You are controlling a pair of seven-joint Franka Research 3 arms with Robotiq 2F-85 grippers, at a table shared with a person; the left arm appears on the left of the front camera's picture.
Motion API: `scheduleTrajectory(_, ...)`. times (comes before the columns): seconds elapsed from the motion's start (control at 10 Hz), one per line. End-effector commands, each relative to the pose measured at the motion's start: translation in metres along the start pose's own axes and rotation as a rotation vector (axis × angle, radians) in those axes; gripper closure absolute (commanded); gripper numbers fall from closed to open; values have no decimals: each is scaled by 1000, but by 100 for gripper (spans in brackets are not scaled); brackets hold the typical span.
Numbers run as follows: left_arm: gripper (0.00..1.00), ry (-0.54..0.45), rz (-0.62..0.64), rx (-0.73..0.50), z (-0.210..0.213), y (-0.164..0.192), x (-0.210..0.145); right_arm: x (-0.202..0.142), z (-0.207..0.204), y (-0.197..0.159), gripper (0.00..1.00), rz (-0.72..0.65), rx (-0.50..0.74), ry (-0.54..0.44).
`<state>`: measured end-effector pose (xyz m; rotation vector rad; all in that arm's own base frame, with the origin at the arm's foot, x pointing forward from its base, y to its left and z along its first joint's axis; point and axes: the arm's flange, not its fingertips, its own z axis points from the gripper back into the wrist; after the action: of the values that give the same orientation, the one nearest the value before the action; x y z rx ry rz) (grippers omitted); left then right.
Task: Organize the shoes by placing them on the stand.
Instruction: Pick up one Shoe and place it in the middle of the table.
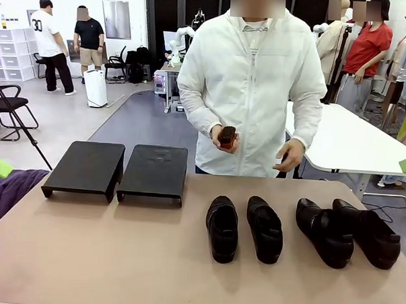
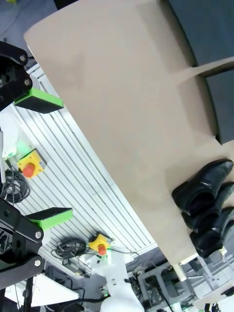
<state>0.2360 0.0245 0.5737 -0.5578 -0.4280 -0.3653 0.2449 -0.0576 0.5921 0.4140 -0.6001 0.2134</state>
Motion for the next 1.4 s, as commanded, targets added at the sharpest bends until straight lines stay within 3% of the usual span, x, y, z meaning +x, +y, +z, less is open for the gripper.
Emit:
scheduleTrajectory(0.0,0,-2,-7,-22,3,4,-1,1,0,-1,0,12,31,-6)
scheduleTrajectory(0.7,0,-2,-7,-22,3,4,-1,0,0,0,0,0,0,0)
scheduleTrajectory(0.8,0,-2,-7,-22,3,4,-1,28,-29,15,0,45,-23,54)
scheduleTrajectory(0.9,0,-2,-7,-22,3,4,-1,39,-37,17,0,66,-60,45)
scheduleTrajectory(1.1,0,-2,-7,-22,3,4,-1,38,-18,-12,0,-7,-103,31)
scheduleTrajectory(1.3,0,-2,-7,-22,3,4,-1,4,32,-51,0,-86,-92,15)
